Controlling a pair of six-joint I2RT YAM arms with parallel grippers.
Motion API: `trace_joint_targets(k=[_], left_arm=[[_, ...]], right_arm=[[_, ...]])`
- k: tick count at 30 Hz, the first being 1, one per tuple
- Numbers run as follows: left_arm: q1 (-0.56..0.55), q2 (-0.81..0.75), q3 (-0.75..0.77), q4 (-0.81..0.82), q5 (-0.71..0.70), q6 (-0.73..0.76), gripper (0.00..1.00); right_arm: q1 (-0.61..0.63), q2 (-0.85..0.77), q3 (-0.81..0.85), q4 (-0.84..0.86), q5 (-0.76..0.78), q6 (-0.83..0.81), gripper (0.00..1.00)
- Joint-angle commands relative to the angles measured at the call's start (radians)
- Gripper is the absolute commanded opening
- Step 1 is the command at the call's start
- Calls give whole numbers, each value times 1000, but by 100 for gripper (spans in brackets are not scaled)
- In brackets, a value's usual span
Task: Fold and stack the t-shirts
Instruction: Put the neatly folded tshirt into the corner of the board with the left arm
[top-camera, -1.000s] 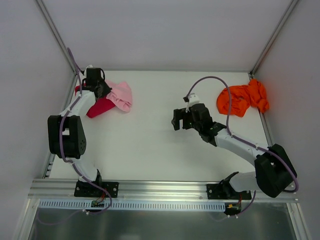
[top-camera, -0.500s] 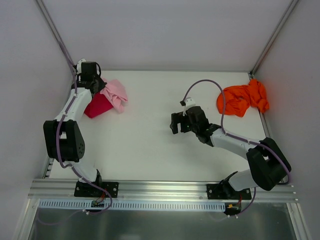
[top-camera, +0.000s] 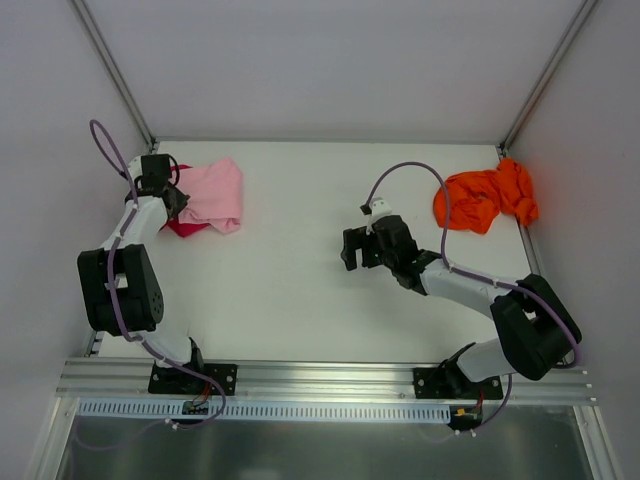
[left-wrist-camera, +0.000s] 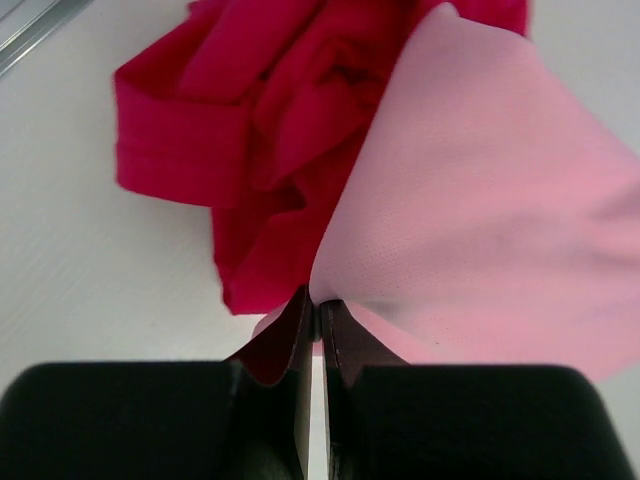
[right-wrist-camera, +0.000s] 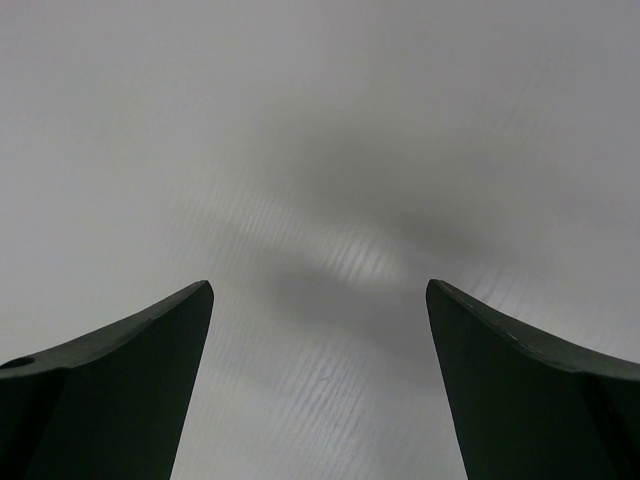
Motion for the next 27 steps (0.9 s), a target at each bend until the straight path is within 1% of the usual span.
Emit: trace_joint_targets(k=[1, 6, 8, 11, 13, 14, 18, 19, 20, 21, 22, 23, 24, 25, 27], left_arm=[[58, -1, -45, 50, 11, -34, 0], [97, 31, -19, -2, -20, -57, 0], [126, 51, -19, 11, 28, -66, 0], [150, 72, -13, 12, 49, -81, 0], [166, 65, -20, 27, 53, -88, 0], [166, 62, -17, 15, 31, -95, 0], [186, 51, -19, 20, 40, -121, 0], [184, 49, -20, 24, 48, -124, 3], [184, 45, -22, 26, 54, -132, 19], [184, 20, -52, 76, 88, -134, 41], [184, -3, -77, 110, 102, -138, 74], [184, -26, -127, 148, 120, -143, 85], [184, -77, -146, 209, 134, -147, 93], [184, -99, -157, 221, 146, -150, 99], [184, -162, -166, 236, 158, -152, 99]], right_arm=[[4, -8, -7, 61, 10, -2, 94], [4, -20, -16, 59, 10, -3, 94], [4, -23, -19, 61, 6, -5, 94], [4, -19, -26, 70, -6, -2, 94], [4, -10, -30, 78, -10, -2, 94], [6, -5, -30, 78, -11, -2, 94], [6, 14, -24, 85, -17, -3, 94], [6, 15, -24, 84, -19, -3, 94], [6, 18, -23, 84, -17, -3, 94], [7, 20, -20, 84, -16, -5, 94], [7, 21, -20, 85, -19, -5, 94], [7, 29, -18, 88, -20, -5, 94], [7, 33, -16, 90, -25, -5, 94], [9, 40, -13, 90, -31, -5, 94], [11, 63, -3, 88, -36, -9, 94]])
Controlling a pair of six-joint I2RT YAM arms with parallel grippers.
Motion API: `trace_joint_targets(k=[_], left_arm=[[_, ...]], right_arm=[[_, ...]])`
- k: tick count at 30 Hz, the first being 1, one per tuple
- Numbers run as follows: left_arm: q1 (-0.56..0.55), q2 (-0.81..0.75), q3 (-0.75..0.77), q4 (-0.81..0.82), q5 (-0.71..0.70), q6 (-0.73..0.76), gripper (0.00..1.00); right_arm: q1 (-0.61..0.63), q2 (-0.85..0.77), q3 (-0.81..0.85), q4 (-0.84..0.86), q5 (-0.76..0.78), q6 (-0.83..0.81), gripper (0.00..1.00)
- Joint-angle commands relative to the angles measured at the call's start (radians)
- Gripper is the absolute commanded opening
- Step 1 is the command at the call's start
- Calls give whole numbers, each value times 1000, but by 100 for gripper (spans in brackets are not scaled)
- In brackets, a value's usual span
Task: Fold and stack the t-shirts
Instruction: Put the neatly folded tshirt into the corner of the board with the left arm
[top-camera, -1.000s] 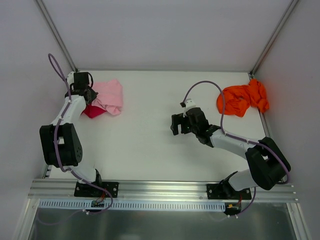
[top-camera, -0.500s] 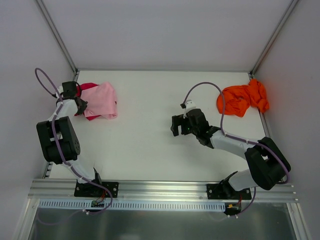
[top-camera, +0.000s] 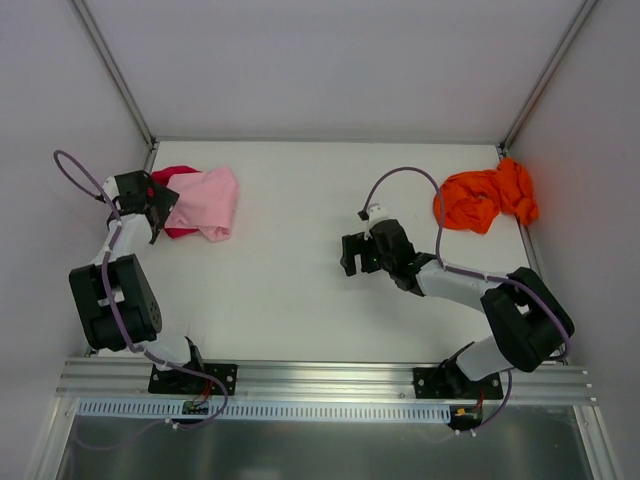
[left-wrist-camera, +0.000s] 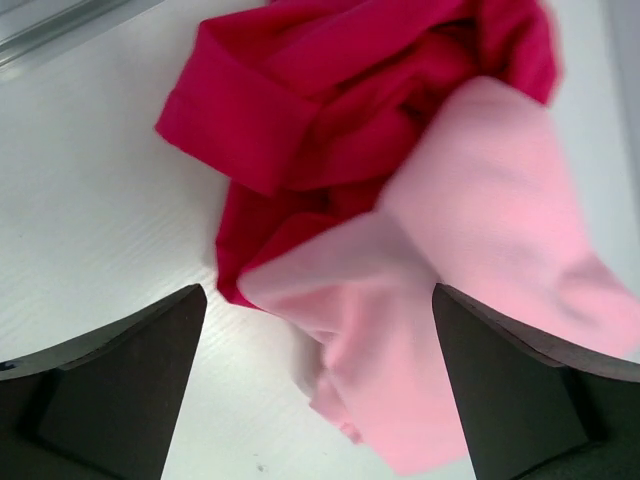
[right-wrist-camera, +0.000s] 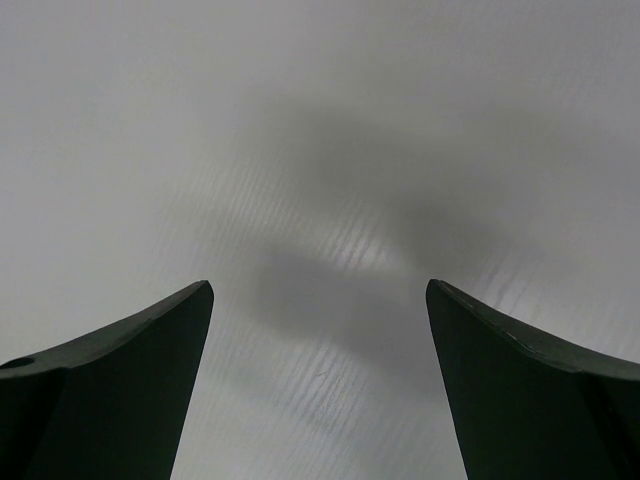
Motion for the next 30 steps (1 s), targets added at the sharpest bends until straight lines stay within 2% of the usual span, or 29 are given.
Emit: trace_joint_targets(k=[1, 9, 14, 19, 23, 27, 29, 30], left_arm=[[12, -148, -12, 121, 58, -27, 99], [-35, -347, -63, 107, -16, -40, 99], [-64, -292, -84, 236, 244, -41, 99], [-190, -310, -170, 368, 291, 5, 99], [-297, -381, -279, 461, 319, 58, 99], [-371, -468, -380, 479, 337, 75, 99], [-406, -531, -446, 486, 316, 83, 99], [-425, -550, -468, 459, 259, 91, 99]], right_arm=[[12, 32, 28, 55, -17, -9, 94], [13, 90, 44, 64, -3, 1, 95], [25, 106, 44, 86, 15, 12, 95], [79, 84, 62, 75, 90, 7, 96], [101, 31, 120, -12, 153, -3, 97], [110, -17, 206, -101, 200, -28, 98], [107, -28, 278, -184, 269, -45, 98], [107, -28, 303, -207, 301, -51, 98]])
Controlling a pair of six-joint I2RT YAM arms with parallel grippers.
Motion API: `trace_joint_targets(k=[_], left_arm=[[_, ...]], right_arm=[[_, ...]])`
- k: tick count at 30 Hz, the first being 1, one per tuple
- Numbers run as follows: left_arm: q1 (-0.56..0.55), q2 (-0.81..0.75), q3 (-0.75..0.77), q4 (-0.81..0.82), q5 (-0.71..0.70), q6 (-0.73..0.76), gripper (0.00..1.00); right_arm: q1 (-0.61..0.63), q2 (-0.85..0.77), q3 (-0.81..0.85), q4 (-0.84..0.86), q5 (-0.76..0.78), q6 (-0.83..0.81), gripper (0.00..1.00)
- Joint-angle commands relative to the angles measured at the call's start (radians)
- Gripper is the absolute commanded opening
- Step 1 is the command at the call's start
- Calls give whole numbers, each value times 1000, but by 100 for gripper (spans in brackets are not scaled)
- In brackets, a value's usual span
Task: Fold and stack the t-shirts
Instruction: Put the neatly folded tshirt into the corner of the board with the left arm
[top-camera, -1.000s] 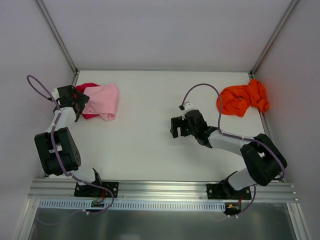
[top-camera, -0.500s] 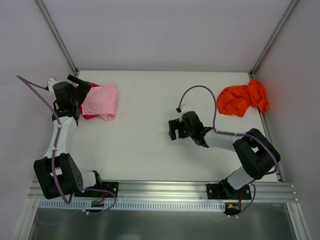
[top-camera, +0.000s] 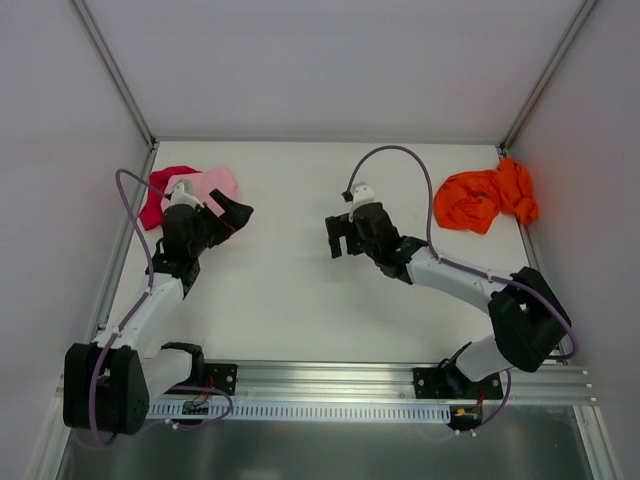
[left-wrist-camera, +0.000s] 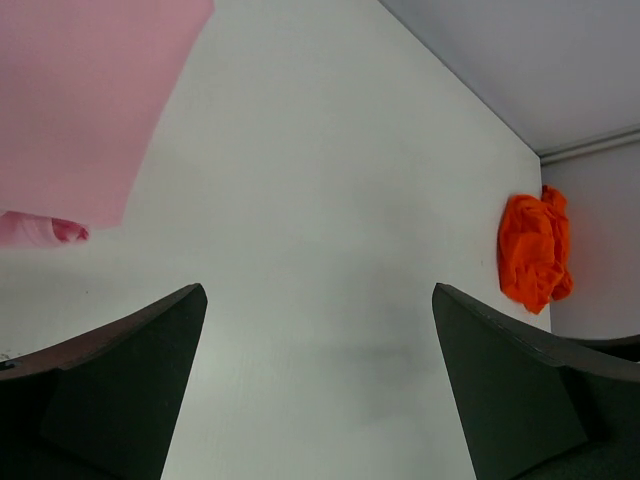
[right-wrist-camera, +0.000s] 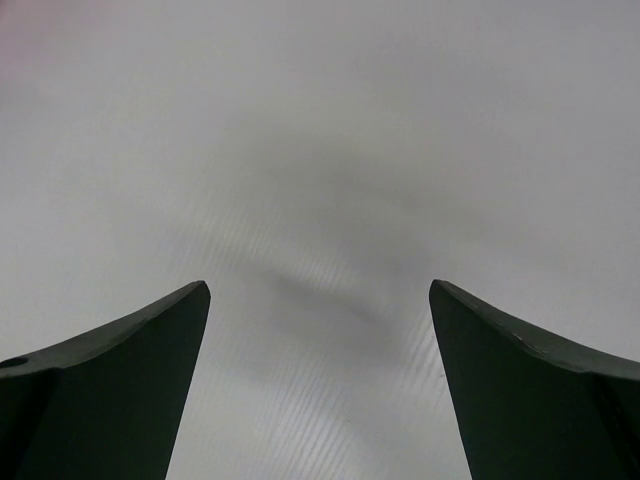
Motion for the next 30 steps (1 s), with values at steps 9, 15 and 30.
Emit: trace_joint_targets(k=[9, 15, 30], left_arm=[[-63, -104, -131, 88, 28, 90, 99], [-100, 9, -234, 324, 197, 122, 99], [-117, 92, -248, 400, 254, 168, 99]], right_arm=[[-8, -71, 283, -240, 223, -83, 100], [-10, -22, 243, -183, 245, -71, 100], [-48, -17, 169, -143, 249, -66, 100]])
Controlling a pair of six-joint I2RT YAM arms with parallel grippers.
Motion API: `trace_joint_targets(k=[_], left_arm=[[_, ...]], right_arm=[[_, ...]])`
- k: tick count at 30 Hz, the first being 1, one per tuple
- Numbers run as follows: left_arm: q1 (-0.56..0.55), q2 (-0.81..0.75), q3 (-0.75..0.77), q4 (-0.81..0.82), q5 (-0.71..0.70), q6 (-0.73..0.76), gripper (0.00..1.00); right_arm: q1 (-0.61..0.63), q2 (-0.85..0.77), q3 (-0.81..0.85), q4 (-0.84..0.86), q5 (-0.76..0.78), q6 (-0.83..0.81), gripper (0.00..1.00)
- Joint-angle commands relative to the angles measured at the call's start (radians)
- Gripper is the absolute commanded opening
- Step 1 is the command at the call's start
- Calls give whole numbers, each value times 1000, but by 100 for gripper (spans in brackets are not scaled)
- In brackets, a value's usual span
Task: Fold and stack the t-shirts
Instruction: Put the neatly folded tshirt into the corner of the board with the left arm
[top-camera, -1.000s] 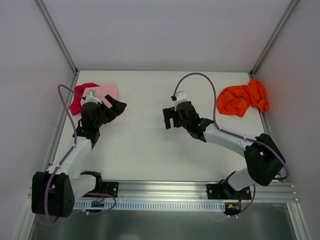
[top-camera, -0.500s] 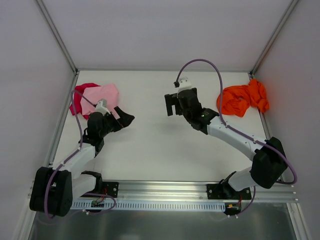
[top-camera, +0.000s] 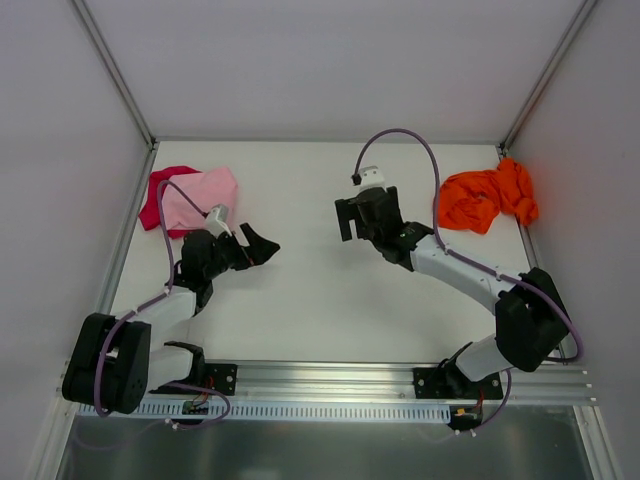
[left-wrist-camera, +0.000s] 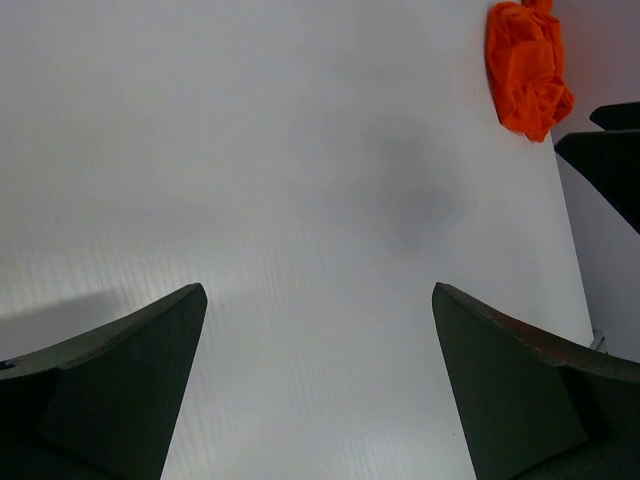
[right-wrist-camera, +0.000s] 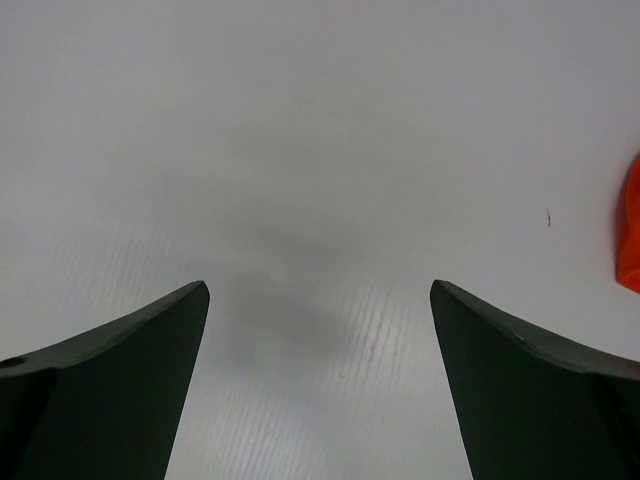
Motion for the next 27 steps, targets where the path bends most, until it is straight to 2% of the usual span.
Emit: trace_joint_targets(k=[1, 13, 27], left_arm=[[-9, 8, 22, 43, 2, 48, 99], [-58, 95, 65, 55, -21, 46, 99], [-132, 242, 137, 74, -61, 51, 99]], right_arm=[[-21, -10, -1, 36, 23, -2, 100], [-109, -42, -45, 41, -26, 40, 100], [-136, -46, -39, 19, -29, 69, 100]])
